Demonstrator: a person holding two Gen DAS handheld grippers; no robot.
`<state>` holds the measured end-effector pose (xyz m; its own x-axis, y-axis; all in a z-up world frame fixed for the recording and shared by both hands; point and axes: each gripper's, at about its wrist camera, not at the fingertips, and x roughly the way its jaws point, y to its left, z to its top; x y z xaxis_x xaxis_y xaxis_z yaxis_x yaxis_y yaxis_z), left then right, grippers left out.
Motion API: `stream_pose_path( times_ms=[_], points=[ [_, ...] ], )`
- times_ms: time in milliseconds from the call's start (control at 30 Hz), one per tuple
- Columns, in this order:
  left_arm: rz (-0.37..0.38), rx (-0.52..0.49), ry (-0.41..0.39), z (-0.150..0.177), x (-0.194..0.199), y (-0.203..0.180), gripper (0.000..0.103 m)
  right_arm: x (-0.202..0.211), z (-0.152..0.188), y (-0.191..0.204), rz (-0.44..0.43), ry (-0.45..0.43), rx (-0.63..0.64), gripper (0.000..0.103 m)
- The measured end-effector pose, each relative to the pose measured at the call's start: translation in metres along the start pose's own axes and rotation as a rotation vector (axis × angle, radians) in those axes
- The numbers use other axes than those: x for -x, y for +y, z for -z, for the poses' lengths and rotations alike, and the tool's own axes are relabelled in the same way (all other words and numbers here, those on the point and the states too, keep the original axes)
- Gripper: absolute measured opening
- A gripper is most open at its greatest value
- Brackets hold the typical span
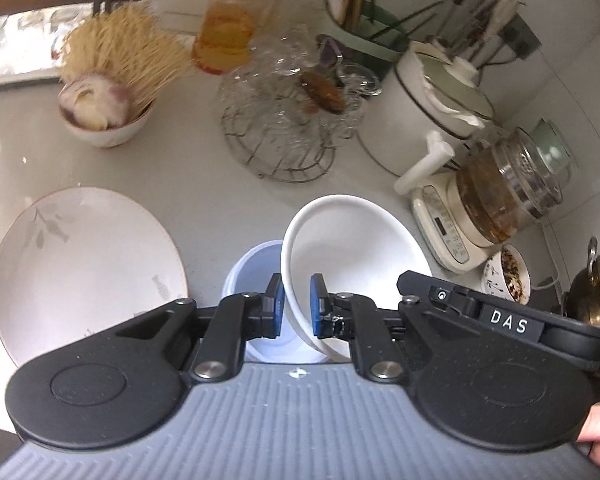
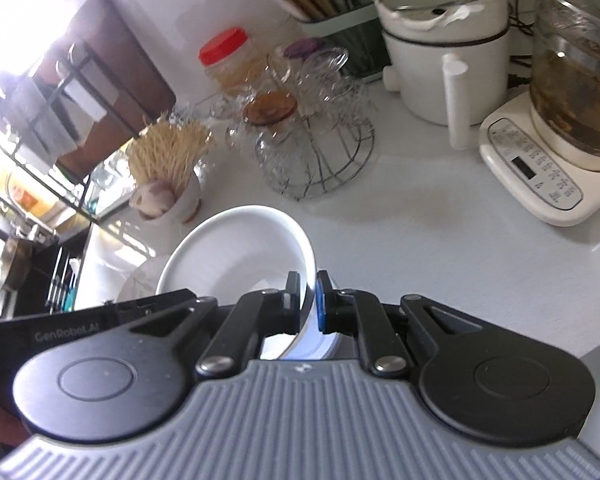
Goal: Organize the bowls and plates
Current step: 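Lift the leaf-pattern bowls with both grippers and lower them into the plastic bowls, then close both grippers on the rim of the whole bowl stack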
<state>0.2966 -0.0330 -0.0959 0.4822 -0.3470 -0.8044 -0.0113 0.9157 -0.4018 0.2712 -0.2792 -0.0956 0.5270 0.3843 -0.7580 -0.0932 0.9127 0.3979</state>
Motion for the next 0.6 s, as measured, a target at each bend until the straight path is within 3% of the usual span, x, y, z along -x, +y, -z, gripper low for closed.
stream_pose_path(
  times_ms=[333,433,500,533,600],
  points=[
    [-0.049,0.066,0.040,0.009,-0.025,0.020,0.015,-0.028,0.003,-0.007,-0.030,0.085,-0.008,0.013],
    [-0.071,0.094,0.042,0.008,-0.025,0.030,0.035,-0.033,0.003,-0.011,-0.030,0.114,0.004,0.014],
    [-0.092,0.099,0.030,0.008,-0.022,0.034,0.038,-0.036,0.002,-0.014,-0.031,0.127,0.002,0.030],
    [-0.100,0.102,0.030,0.008,-0.022,0.035,0.038,-0.035,0.001,-0.017,-0.031,0.121,-0.010,0.046],
    [-0.105,0.105,0.027,0.008,-0.022,0.035,0.038,-0.033,-0.001,-0.021,-0.019,0.104,-0.026,0.052]
  ],
)
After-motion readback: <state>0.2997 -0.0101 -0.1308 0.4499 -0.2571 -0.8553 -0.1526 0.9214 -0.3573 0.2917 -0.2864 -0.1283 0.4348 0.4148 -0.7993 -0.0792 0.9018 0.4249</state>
